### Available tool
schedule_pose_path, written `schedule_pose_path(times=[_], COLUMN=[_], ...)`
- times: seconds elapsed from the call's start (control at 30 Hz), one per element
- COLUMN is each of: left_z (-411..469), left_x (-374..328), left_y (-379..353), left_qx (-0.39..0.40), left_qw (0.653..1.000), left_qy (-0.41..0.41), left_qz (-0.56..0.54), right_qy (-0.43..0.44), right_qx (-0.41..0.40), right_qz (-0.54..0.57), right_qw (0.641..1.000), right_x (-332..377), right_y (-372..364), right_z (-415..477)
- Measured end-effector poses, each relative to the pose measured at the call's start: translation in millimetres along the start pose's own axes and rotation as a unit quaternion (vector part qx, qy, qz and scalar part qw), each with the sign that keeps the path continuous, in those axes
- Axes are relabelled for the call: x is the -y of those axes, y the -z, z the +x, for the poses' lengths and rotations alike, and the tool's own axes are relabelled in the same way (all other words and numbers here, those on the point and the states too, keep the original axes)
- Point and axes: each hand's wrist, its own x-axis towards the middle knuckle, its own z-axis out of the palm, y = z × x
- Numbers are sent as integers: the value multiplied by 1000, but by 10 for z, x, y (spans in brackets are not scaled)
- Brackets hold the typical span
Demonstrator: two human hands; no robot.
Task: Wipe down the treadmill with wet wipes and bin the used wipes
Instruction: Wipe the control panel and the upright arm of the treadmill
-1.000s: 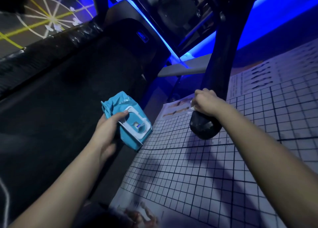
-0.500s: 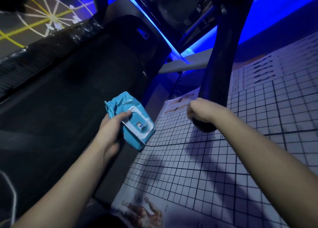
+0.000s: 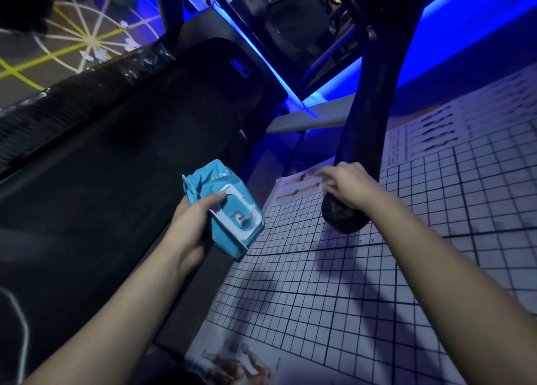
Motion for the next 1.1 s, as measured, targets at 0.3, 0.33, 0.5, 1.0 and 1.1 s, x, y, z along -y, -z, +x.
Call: schedule_pose_path(times=[0.3,0.33,0.5,1.0,1.1], left_z=[7,5,-1,-121,-149], left_x=[33,27,-30,-26,-11], left_y=[8,12,26,-163,-171], left_qx=[4,7,9,26,23], left_qw=[1000,1000,1000,998,998], left_qy=[10,10,6,-18,-26], left_qz=[11,9,-5,47,55], right_qy=[53,67,91,-190,-176], right_qx=[124,124,119,-548,-527], right_qz=[22,15,68,382,296], right_qw=[991,990,986,719,777], right_x=[101,143,126,135,107], right_y=[58,48,-145,-791,-874], right_z=[-209,-284,-704,-759,-736])
